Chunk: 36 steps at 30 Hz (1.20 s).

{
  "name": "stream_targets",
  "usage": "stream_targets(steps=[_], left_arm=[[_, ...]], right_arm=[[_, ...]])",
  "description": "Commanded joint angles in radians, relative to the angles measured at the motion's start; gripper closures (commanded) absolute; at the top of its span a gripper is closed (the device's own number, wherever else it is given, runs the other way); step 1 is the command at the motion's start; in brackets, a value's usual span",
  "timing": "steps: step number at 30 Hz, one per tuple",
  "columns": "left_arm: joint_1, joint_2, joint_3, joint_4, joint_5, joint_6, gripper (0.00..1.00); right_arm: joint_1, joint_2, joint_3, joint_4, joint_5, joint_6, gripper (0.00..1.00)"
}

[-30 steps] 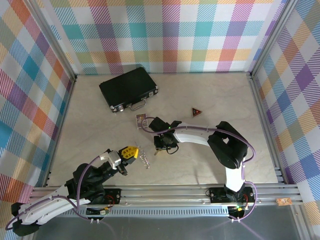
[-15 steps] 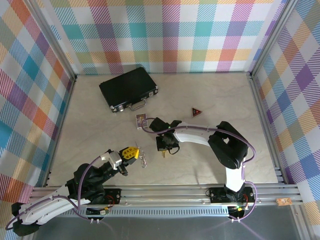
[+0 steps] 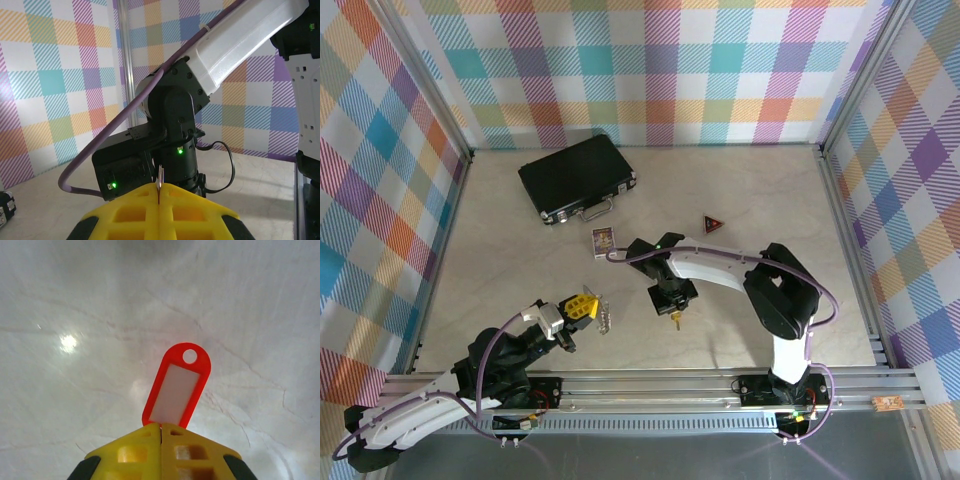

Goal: Put the keys on the keyring

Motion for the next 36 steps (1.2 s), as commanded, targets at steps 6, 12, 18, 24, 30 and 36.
stream_targets(steps=[6, 12, 18, 24, 30, 36], left_arm=[[-0.004, -0.021, -0.017, 0.081, 0.017, -0.023, 1.0], [-0.004, -0.014, -0.026, 0.102, 0.018, -0.025, 1.0], [-0.004, -0.012, -0.026, 0.102, 0.026, -0.024, 1.0], [-0.004, -0.008, -0.027, 0.105, 0.025, -0.026, 1.0], [-0.004, 0.008, -0.029, 0.123, 0.033, -0.028, 1.0], [-0.005, 0.008, -0.032, 0.128, 0.038, -0.03, 1.0]], right_arm=[[-0.021, 0.07, 0.02, -0.118, -0.13, -0.081, 1.0], [-0.042, 0.068, -0.017, -0.091, -0.138, -0.095, 0.93], [-0.045, 0.052, -0.024, -0.074, -0.134, -0.096, 0.85], [-0.045, -0.006, -0.028, -0.078, -0.128, -0.074, 0.79], [-0.038, -0.093, -0.097, -0.056, -0.131, 0.02, 0.67], [-0.025, -0.112, -0.164, 0.042, -0.144, 0.097, 0.68]])
